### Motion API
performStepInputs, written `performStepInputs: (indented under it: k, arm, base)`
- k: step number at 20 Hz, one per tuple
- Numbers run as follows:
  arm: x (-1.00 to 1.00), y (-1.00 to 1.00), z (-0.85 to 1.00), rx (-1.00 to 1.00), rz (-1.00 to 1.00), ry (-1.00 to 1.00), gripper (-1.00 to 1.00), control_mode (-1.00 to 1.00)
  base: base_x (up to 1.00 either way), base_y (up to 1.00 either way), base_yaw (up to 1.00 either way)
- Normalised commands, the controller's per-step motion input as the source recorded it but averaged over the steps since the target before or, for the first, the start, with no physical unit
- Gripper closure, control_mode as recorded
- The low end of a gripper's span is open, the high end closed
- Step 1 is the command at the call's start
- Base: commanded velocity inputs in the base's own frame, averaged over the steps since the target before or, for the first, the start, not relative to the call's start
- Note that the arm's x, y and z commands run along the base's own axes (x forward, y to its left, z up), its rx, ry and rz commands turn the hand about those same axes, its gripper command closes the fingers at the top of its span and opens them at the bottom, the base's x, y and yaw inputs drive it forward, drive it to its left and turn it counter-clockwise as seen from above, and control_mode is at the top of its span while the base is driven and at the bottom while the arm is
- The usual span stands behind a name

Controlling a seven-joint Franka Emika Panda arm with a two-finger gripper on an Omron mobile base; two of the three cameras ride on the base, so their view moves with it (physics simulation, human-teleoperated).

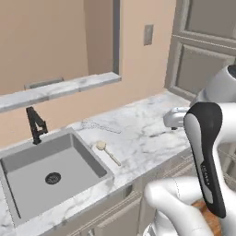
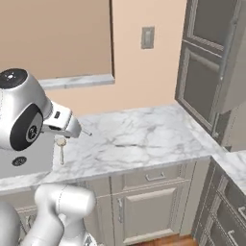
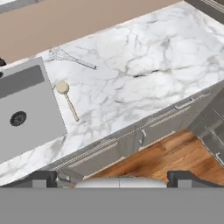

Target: Open the cabinet. Pick the dish brush and place it next to the sink. Then close the cabinet.

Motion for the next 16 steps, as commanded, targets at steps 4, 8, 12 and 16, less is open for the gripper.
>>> performStepInputs:
  k: [4, 8, 12, 16]
  arm:
    - [0.00, 0.00, 0.00, 0.00, 0.00, 0.00, -1.00, 1.00]
    - [0.00, 0.00, 0.00, 0.00, 0.00, 0.00, -1.00, 1.00]
    - [0.00, 0.00, 0.00, 0.00, 0.00, 0.00, -1.00, 1.00]
    - [0.00, 0.00, 0.00, 0.00, 0.00, 0.00, -1.00, 1.00]
  base:
    - [-0.26, 0.00, -0.84]
    - [-0.11, -0.03, -0.84]
    - [-0.07, -0.17, -0.82]
    - [-0.01, -0.26, -0.81]
